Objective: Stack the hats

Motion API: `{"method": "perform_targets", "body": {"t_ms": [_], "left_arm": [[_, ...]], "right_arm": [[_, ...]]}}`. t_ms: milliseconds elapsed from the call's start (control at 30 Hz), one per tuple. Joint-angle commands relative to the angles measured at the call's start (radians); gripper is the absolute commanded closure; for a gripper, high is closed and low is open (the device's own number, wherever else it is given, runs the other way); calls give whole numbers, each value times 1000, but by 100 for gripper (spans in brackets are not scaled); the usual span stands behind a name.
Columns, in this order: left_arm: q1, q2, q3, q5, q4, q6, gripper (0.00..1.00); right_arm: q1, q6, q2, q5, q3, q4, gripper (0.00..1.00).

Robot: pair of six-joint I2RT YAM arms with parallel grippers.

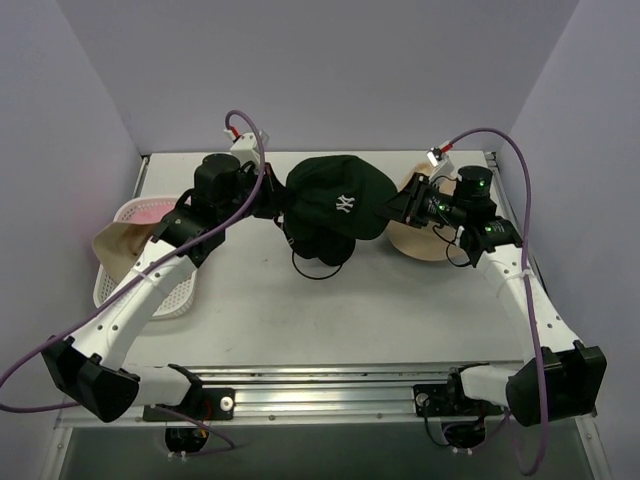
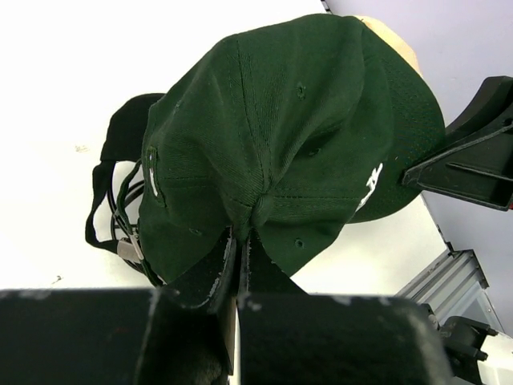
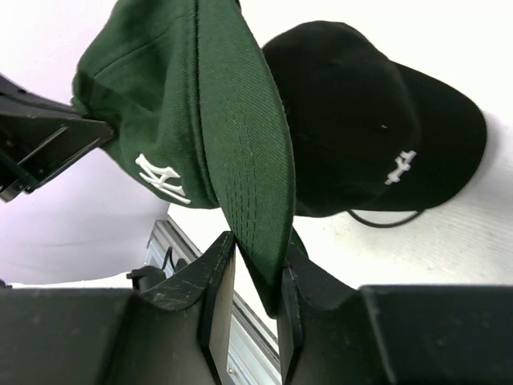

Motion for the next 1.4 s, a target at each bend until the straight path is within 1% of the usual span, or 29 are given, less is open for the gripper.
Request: {"method": "perform_targets", "body": {"t_ms": [0,33,67,100,167,200,233,300,400,467,500,567,633,700,733,900,933,1033,1067,1133,1267,1300,1367], "left_arm": [[-8,8,66,-71,-7,13,98],[-11,20,67,-66,-2,10,97],[-14,28,75,-54,1,9,90],[-17,37,79,-30,4,7,85],[-23,60,90,-13,5,4,83],[-26,63,92,12,17,4,82],[-28,66,92,21,22,4,81],[-29,62,87,32,34,6,75],[-29,34,75,11,53,3,64],[-28,16,69,-2,53,6,61],[-28,10,64,-6,51,6,56],[-26,-7,55,-34,44,12,52],[-25,-27,30,-71,34,21,50],[-12,-38,12,-150,10,14,48],[-5,-41,-9,-164,7,9,47],[46,-21,-85,-126,43,-7,47],[51,-8,-92,-97,53,-2,47],[52,28,-106,-42,90,15,47],[52,38,-106,-23,97,20,47],[52,71,-99,-3,103,36,48],[63,103,-95,-16,102,47,48],[70,109,-100,-16,106,47,48],[80,120,-105,-17,110,44,48]], "right_arm": [[-40,-46,7,113,-6,-21,79],[-49,-52,16,121,-2,-30,78],[-52,-52,24,138,4,-33,78],[-52,-51,36,142,7,-33,77],[-55,-43,44,152,8,-28,74],[-53,-40,44,153,4,-22,68],[-53,-38,41,159,1,-22,66],[-55,-46,38,187,-9,-27,59],[-55,-74,50,216,-6,-54,57],[-55,-78,58,218,-2,-53,56],[-53,-81,62,221,-1,-53,56],[-55,-83,67,225,5,-50,56],[-53,-83,71,227,11,-50,56],[-55,-81,73,239,14,-56,56],[-53,-83,70,256,16,-59,56],[-29,-115,30,326,28,-97,57],[1,-126,22,343,28,-102,57],[81,-132,-17,458,18,-94,57],[144,-120,-37,495,11,-88,56],[199,-103,-59,559,-21,-48,56],[328,-46,-135,664,-96,57,57],[350,-23,-143,705,-111,96,57],[391,-5,-148,734,-148,131,57]]}}
